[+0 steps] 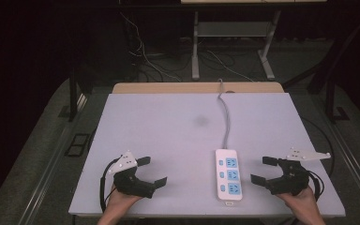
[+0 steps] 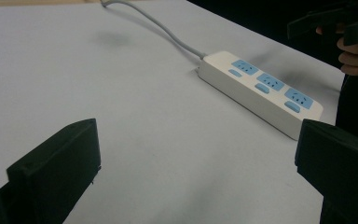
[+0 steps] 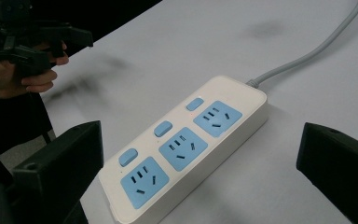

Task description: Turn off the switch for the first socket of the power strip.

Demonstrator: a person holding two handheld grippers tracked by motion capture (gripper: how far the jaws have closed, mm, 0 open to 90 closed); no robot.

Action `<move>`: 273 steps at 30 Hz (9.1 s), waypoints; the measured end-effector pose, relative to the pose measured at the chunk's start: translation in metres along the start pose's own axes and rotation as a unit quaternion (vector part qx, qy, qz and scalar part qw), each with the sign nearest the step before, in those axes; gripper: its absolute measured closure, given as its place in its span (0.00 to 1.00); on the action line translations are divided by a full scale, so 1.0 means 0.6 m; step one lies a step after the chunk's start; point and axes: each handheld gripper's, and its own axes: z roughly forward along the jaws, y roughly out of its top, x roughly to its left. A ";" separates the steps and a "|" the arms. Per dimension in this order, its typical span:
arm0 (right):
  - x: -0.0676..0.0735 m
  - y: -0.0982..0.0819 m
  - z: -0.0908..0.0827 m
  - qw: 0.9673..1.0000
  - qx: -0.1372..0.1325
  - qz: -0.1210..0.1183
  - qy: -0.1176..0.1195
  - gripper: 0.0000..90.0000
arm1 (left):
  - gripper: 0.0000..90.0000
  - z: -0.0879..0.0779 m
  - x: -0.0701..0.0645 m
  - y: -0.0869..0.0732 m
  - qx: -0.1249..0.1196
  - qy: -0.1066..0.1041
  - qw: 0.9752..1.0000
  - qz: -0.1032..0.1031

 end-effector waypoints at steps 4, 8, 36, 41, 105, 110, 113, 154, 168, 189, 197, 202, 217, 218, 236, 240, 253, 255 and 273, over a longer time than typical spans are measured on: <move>0.000 0.000 0.000 1.000 0.000 0.000 0.000 0.00 | 0.00 0.000 0.000 0.000 -0.001 -0.001 1.000 -0.002; 0.000 0.000 -0.001 1.000 0.000 0.001 0.000 0.00 | 0.00 -0.001 0.000 0.000 -0.002 -0.001 1.000 -0.001; 0.004 0.011 0.001 1.000 0.027 -0.010 -0.006 0.00 | 0.00 -0.007 0.003 -0.001 -0.004 0.001 1.000 -0.005; 0.005 0.021 0.001 0.999 0.033 -0.013 -0.007 0.00 | 0.00 -0.008 0.003 -0.002 -0.006 0.003 1.000 -0.007; 0.010 0.141 0.138 0.977 0.194 -0.082 0.020 0.21 | 0.00 -0.006 0.006 -0.005 -0.007 0.003 1.000 -0.013; 0.005 0.140 0.150 0.973 0.211 -0.085 0.028 0.36 | 0.00 -0.008 0.007 -0.005 -0.008 0.004 1.000 -0.014; 0.005 0.139 0.153 0.972 0.216 -0.087 0.023 0.44 | 0.00 -0.008 0.007 -0.005 -0.008 0.004 1.000 -0.015; -0.006 0.118 0.214 0.960 0.262 -0.094 0.029 0.99 | 0.00 -0.007 0.010 -0.005 -0.007 0.002 1.000 -0.019; -0.011 0.116 0.214 0.960 0.260 -0.098 0.040 1.00 | 0.00 -0.005 0.009 -0.005 -0.004 0.001 1.000 -0.014; -0.008 0.115 0.216 0.958 0.263 -0.112 0.038 1.00 | 0.00 -0.003 0.009 -0.006 -0.003 0.002 1.000 -0.017; -0.010 0.118 0.216 0.956 0.268 -0.110 0.043 1.00 | 0.00 -0.005 0.011 -0.007 -0.004 0.004 1.000 -0.018; -0.007 0.117 0.216 0.955 0.265 -0.127 0.042 1.00 | 0.00 -0.004 0.012 -0.007 -0.003 0.002 1.000 -0.017; 0.003 0.133 0.202 0.952 0.269 -0.141 0.042 1.00 | 0.00 -0.001 0.012 -0.007 -0.001 0.001 1.000 -0.018; 0.002 0.135 0.200 0.952 0.267 -0.142 0.041 1.00 | 0.00 -0.001 0.012 -0.007 -0.001 0.001 1.000 -0.018; -0.009 0.159 0.153 0.965 0.230 -0.126 0.034 1.00 | 0.00 -0.001 0.011 -0.006 -0.003 0.000 1.000 -0.017; -0.013 0.163 0.138 0.968 0.219 -0.121 0.029 1.00 | 0.00 -0.002 0.010 -0.007 -0.005 0.001 1.000 -0.020; -0.023 0.173 0.084 0.980 0.174 -0.092 0.001 0.77 | 0.00 -0.004 0.007 -0.007 -0.010 0.002 1.000 -0.021; -0.023 0.173 0.081 0.981 0.172 -0.089 -0.002 0.75 | 0.00 -0.004 0.007 -0.007 -0.011 0.002 1.000 -0.022; -0.032 0.141 0.023 0.991 0.121 -0.021 -0.050 0.00 | 0.00 -0.007 0.007 -0.007 -0.017 0.005 1.000 -0.024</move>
